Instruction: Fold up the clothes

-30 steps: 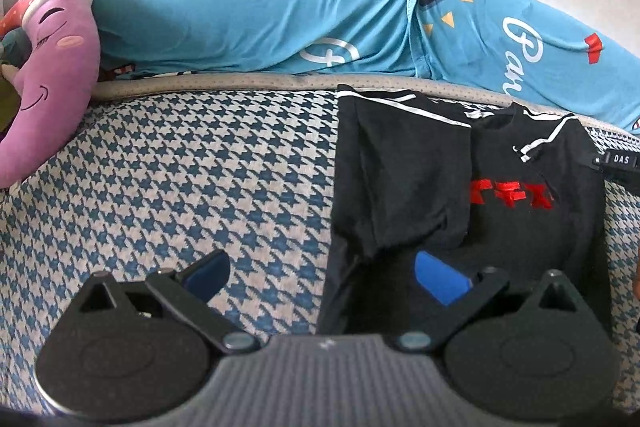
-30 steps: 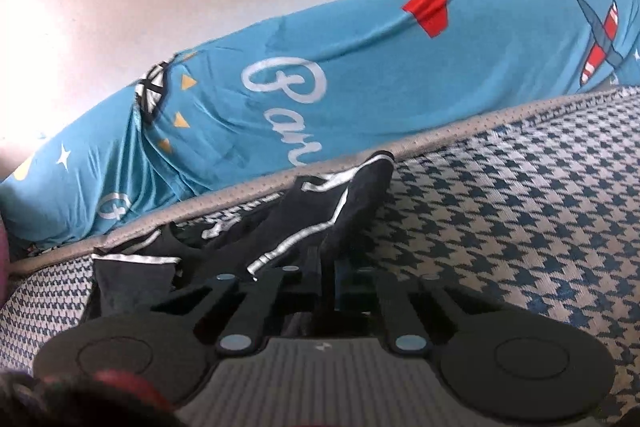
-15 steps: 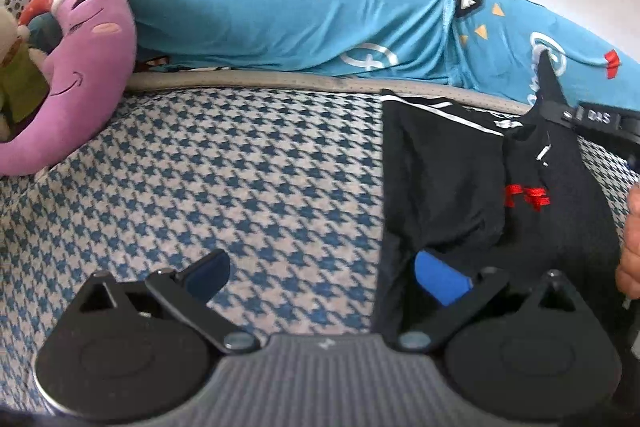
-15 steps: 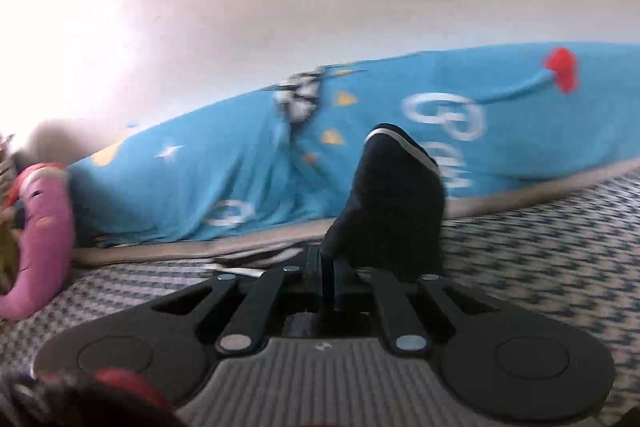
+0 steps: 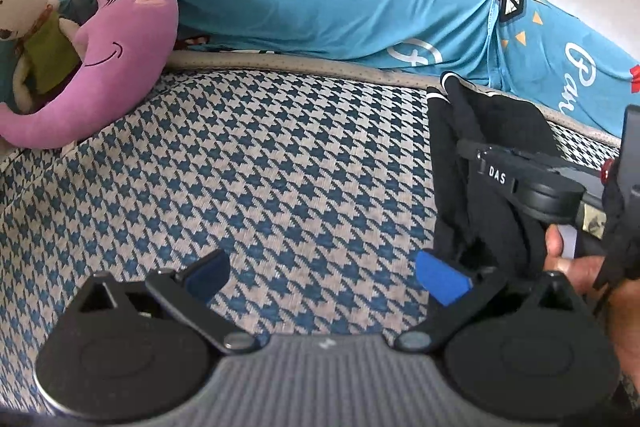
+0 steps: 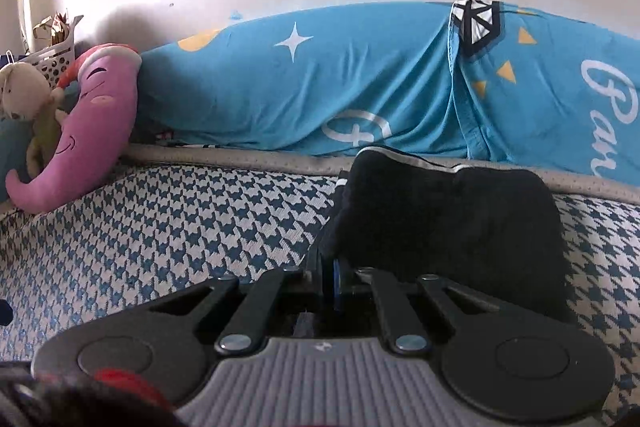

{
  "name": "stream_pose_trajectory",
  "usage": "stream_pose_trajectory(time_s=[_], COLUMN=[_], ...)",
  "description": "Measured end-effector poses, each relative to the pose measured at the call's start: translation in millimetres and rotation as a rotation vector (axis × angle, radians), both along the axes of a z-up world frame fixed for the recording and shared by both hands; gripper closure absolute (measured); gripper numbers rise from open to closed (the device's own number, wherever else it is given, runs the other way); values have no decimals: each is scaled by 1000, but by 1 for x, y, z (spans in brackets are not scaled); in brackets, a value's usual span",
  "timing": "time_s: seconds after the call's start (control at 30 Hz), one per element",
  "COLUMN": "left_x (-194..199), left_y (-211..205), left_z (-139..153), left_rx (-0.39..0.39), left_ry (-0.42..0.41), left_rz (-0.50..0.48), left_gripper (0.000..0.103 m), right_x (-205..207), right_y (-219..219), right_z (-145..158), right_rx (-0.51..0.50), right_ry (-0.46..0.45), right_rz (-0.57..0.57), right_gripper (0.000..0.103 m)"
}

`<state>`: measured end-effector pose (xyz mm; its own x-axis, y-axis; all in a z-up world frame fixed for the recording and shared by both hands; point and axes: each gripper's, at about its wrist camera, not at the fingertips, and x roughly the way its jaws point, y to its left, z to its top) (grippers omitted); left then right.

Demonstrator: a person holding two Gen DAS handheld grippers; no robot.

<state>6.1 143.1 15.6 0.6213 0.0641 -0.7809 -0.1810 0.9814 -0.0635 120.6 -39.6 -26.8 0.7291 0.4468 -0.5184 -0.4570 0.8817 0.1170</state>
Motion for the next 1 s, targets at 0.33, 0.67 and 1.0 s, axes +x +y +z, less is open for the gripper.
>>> stream_pose_trajectory(time_s=[0.33, 0.67, 1.0], left_x=[3, 2, -2], left_y=[-3, -2, -22], left_z=[0, 1, -10], left_rx=[-4, -8, 30], left_ry=[3, -4, 19], left_rz=[-1, -3, -85], left_gripper=[0, 0, 0], right_x=[-3, -8, -40], right_y=[9, -37, -81], right_z=[-8, 28, 56], right_rx=[-31, 153, 156], right_ry=[31, 93, 118], right_rz=[31, 14, -21], right_gripper=[88, 71, 71])
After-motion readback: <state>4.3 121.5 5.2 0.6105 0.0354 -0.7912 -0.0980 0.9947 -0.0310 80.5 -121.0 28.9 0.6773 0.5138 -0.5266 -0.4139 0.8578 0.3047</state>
